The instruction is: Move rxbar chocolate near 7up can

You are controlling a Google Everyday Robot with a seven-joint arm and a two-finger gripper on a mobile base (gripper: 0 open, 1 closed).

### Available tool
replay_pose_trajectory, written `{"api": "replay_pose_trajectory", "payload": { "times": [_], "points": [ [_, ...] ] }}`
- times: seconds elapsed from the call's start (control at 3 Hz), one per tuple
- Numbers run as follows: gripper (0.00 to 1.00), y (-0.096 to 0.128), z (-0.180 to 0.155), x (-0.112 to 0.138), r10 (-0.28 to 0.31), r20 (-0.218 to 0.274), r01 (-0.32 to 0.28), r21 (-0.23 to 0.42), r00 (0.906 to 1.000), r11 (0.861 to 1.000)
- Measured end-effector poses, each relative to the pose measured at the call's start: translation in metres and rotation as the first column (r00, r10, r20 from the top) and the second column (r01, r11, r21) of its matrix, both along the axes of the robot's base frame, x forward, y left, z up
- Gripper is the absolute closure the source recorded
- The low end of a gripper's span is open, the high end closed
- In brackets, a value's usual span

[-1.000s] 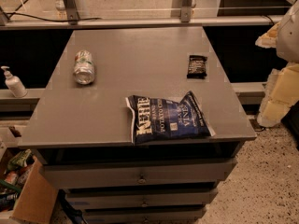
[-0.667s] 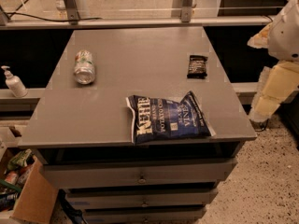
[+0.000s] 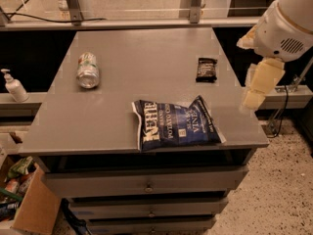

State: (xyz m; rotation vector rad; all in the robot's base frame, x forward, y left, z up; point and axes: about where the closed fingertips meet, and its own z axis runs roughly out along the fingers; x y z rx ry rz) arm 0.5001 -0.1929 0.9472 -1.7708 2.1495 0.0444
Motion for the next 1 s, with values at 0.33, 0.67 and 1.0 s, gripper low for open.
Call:
{"api": "replay_pose_trajectory", "payload": {
  "times": [0.33, 0.67, 1.0],
  "points": [
    [0.00, 0.008, -0.011, 0.032, 0.006, 0.007, -0.006, 0.004, 1.0000, 1.000],
    [0.00, 0.012, -0.024, 0.107, -0.013, 0.042, 0.013, -0.005, 0.9990, 1.000],
    [0.00, 0.012, -0.025, 0.108, -0.012, 0.045, 0.012, -0.008, 0.9989, 1.000]
  ]
}}
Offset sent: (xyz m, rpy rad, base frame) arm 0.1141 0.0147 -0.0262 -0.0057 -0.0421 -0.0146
